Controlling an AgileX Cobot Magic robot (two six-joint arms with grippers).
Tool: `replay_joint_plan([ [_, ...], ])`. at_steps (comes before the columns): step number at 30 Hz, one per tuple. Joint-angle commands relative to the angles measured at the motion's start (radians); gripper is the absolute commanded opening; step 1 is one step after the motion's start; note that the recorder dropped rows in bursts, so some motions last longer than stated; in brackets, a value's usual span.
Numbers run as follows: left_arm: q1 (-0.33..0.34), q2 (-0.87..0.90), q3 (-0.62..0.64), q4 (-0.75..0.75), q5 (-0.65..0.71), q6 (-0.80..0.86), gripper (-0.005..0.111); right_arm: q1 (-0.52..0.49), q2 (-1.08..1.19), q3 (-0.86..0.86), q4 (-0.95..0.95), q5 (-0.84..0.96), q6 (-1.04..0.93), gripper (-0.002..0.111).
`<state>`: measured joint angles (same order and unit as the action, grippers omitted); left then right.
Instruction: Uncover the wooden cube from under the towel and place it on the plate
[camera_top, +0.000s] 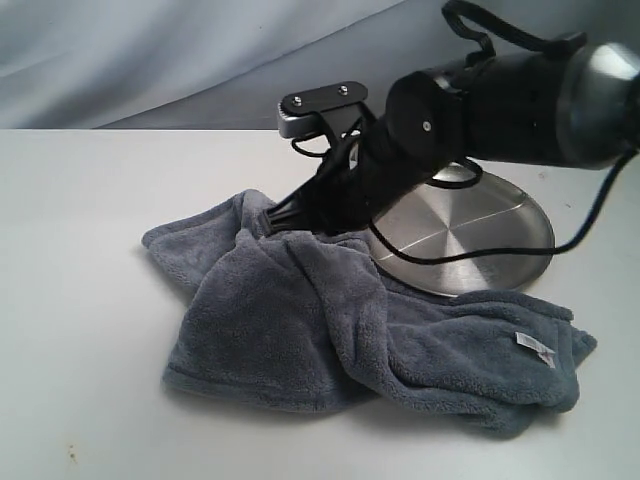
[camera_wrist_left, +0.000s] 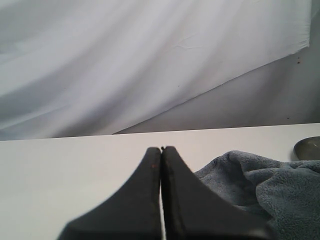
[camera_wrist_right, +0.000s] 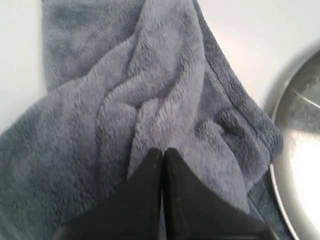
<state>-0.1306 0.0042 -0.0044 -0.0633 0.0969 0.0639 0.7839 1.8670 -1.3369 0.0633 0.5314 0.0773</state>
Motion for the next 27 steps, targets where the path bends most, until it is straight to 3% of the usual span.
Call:
replay_joint_plan([
  [1, 0.002, -0.004, 0.004, -0.002, -0.011, -0.002, 0.000, -0.006, 0.071, -0.140, 0.069, 0.026, -0.002, 0.000],
  [7, 0.002, -0.004, 0.004, -0.002, -0.011, -0.002, 0.000, 0.025, 0.163, -0.266, 0.166, 0.083, -0.100, 0.000],
  [15, 0.002, -0.004, 0.004, -0.002, -0.011, -0.002, 0.000, 0.155, 0.196, -0.318, 0.159, 0.105, -0.161, 0.000],
  [27, 0.002, -0.004, 0.004, -0.002, -0.011, -0.002, 0.000, 0.320, 0.196, -0.316, 0.159, 0.382, -0.249, 0.000],
])
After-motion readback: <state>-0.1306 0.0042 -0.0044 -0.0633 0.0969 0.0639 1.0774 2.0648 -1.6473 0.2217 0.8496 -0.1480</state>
